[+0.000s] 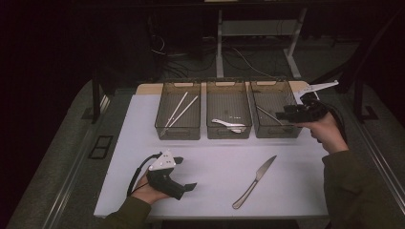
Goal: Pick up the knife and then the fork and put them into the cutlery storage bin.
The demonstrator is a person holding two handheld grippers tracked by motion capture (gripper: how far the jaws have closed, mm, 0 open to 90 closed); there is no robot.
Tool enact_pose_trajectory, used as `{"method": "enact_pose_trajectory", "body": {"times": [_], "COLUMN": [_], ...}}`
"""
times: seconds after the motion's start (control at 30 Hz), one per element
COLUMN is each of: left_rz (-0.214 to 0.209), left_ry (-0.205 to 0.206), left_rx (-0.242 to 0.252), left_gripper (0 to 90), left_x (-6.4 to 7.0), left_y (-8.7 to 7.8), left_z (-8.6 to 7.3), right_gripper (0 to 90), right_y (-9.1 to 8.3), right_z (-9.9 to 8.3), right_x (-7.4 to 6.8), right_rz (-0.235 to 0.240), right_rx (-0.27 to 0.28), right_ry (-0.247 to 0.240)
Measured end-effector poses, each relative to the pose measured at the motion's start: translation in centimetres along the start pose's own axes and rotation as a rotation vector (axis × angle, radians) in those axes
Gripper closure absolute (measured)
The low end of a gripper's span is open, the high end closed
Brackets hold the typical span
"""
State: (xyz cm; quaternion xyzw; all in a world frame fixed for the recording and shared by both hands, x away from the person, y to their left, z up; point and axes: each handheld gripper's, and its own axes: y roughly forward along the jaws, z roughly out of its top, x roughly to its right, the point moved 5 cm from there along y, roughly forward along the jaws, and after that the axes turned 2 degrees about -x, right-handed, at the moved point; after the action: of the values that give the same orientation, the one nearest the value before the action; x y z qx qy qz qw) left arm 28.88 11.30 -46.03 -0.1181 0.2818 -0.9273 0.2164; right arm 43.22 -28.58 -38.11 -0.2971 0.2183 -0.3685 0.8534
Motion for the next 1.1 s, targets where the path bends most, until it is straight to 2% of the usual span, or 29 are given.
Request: {"method": "enact_pose_trajectory", "body": {"times": [0.2,0.37,0.47,0.87,1.1], "left_rz": [0.005,0.005,0.004,0.009,0.013], "left_ry": [-0.007,-0.004,-0.002,-0.002,-0.001], "left_rx": [0.004,-0.001,-0.003,-0.004,-0.004], "left_gripper": [0.0,0.0,0.0,0.0,0.0], "left_x": [0.0,0.1,0.0,0.1,0.1], "left_y": [0.0,0.0,0.0,0.0,0.0], "left_z": [0.0,0.0,0.0,0.0,0.0], "right_gripper": [49.0,59.8,64.9,88.8,89.6], "right_y": [-0.7,-1.1,-1.2,0.0,0.8], "right_z": [-1.4,-2.9,-3.9,-7.8,-9.4], "right_x": [-2.0,-3.9,-5.0,-9.1,-11.5], "right_rz": [0.050,0.088,0.097,0.205,0.257], "right_rx": [0.035,0.030,0.021,-0.075,-0.115], "right_ry": [-0.042,-0.083,-0.123,-0.224,-0.275]}}
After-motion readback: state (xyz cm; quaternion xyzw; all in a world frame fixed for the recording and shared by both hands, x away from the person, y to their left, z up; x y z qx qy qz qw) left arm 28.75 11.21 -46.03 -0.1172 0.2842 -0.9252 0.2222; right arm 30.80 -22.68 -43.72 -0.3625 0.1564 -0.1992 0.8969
